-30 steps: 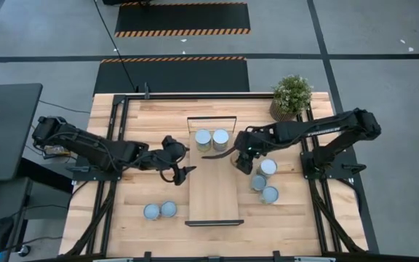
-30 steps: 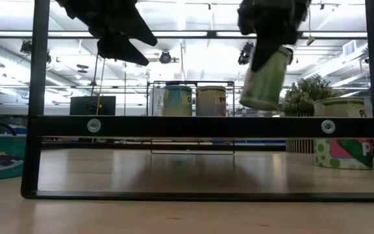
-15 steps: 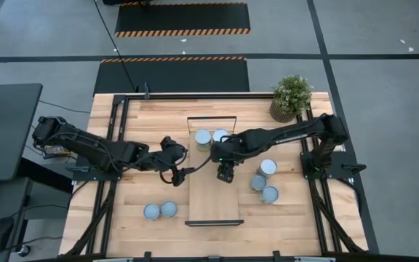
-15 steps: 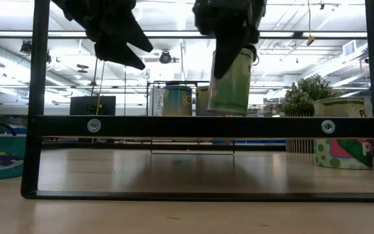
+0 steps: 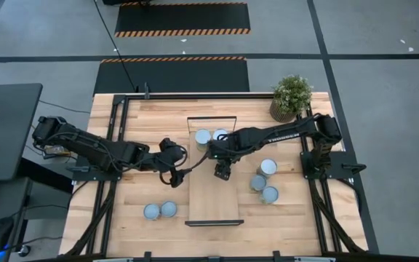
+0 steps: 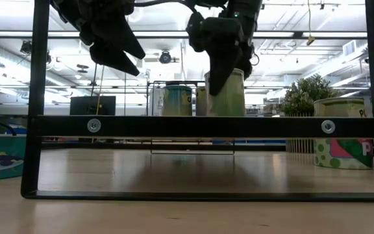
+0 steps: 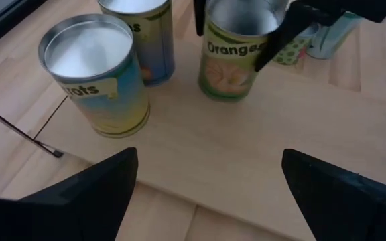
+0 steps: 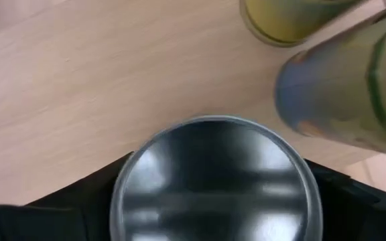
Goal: Pick and place cans onto a shelf
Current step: Put the canned oranges on the shelf
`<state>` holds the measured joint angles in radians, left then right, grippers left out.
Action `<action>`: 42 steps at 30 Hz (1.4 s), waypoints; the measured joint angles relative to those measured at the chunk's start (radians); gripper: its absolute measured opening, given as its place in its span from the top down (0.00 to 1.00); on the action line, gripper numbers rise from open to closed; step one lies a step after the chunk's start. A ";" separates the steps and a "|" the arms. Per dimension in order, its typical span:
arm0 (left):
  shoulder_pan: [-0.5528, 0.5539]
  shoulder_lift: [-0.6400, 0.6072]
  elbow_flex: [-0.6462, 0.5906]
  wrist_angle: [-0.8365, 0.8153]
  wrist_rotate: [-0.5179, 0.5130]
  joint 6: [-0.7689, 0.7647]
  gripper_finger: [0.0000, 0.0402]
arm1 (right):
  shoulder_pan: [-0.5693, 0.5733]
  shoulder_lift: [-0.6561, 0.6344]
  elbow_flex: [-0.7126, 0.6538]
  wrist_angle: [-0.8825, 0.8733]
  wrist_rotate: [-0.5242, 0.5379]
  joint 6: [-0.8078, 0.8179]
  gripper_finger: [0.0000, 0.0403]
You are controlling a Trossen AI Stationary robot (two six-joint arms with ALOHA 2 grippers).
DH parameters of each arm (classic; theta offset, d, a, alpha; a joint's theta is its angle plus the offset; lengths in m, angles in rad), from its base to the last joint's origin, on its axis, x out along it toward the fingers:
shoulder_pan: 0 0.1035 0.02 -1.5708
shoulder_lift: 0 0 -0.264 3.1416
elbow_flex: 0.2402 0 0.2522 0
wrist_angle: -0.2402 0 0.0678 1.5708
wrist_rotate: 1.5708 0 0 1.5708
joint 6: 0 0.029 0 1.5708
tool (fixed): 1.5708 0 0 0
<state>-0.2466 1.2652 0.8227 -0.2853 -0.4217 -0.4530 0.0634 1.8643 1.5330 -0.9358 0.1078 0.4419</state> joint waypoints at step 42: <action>0.000 0.000 0.000 -0.036 0.000 -0.007 0.07 | 0.252 -0.064 -0.034 -0.166 0.577 -0.104 0.11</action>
<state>-0.2462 1.2648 0.8227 -0.3218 -0.4213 -0.4605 0.3150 1.8003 1.4990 -1.1016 0.6846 0.3378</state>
